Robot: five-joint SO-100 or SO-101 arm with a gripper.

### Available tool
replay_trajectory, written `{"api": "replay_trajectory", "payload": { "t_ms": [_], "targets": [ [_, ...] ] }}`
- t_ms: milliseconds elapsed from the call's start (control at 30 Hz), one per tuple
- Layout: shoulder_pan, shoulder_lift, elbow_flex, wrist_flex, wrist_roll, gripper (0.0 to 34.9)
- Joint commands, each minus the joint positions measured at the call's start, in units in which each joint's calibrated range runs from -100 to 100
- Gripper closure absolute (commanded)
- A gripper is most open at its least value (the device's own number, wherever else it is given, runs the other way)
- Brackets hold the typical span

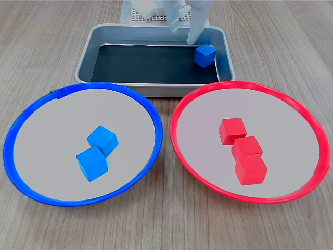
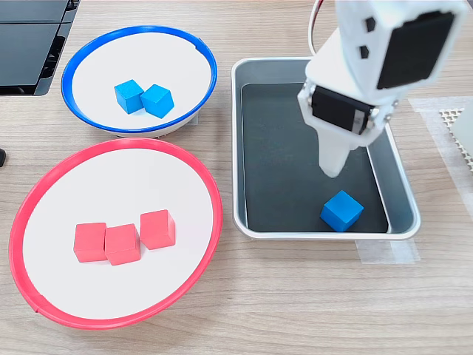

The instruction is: Move six blocks from tray to matching dishes

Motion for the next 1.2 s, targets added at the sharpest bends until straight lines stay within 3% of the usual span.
{"api": "replay_trajectory", "payload": {
  "t_ms": [0, 200, 667, 700, 767, 867, 967, 1033, 1167],
  "targets": [
    [-2.55, -2.35, 2.62, -1.92, -1.51, 15.0],
    [-5.0, -0.82, 3.16, -3.49, -3.08, 14.9],
    [-6.98, 2.94, 7.99, -10.26, -2.93, 18.6],
    [-7.26, 3.11, 8.08, -10.34, -2.83, 20.1],
    [-7.54, 3.11, 8.35, -10.34, -2.59, 31.4],
    [-6.98, 2.17, 8.81, -7.95, -0.73, 34.6],
    [-2.84, 0.38, 4.62, -1.67, 1.37, 34.7],
    [3.94, -0.22, -7.67, 5.1, 0.83, 34.8],
    [13.92, 3.79, -26.7, 1.79, -6.5, 34.8]
  ]
}}
